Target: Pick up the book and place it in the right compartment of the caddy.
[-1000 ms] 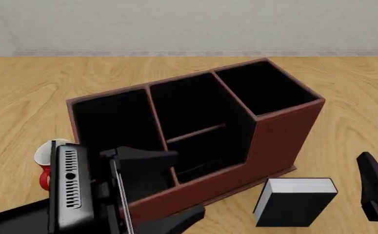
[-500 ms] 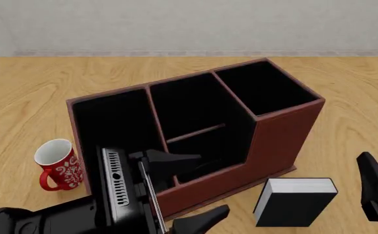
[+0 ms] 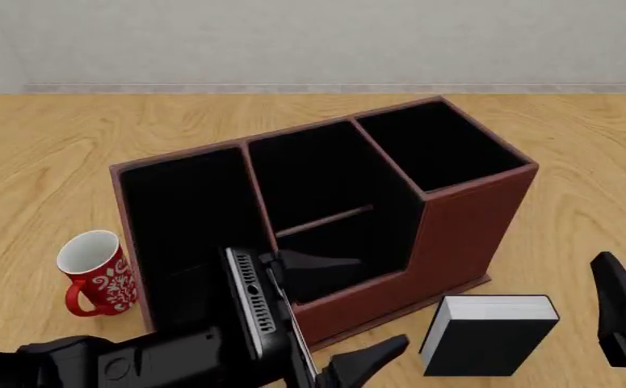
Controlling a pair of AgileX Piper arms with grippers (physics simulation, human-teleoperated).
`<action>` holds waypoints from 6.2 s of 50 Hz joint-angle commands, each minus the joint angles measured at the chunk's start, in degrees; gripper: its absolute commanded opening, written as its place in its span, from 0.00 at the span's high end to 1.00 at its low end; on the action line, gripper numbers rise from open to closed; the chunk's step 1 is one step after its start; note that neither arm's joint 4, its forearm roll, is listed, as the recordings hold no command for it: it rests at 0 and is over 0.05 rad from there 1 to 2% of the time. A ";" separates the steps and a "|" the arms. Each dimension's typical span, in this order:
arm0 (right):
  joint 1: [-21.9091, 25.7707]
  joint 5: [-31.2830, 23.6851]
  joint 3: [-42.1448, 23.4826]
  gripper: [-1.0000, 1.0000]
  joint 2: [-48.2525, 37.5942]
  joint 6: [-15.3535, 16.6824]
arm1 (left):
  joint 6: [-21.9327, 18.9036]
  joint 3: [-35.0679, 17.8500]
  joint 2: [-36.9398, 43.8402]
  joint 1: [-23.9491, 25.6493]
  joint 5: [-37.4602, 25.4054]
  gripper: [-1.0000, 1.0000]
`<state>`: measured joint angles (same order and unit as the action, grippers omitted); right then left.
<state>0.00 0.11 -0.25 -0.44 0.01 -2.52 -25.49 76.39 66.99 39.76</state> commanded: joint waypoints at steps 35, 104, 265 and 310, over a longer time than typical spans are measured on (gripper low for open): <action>0.00 0.00 0.00 0.00 0.00 0.00 | 2.04 -9.80 14.55 -0.32 0.34 0.00; 0.00 0.00 0.00 0.00 0.00 0.01 | 2.33 -22.86 35.15 -0.72 -2.37 1.00; 0.00 0.00 0.00 0.00 0.00 0.00 | -1.10 -38.83 -11.54 -4.08 -39.66 1.00; -0.01 0.00 0.00 0.00 0.01 0.01 | -7.82 -42.75 2.94 -7.50 -32.12 1.00</action>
<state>0.00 0.11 -0.25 -0.44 0.02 -7.94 -67.62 78.03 60.70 5.81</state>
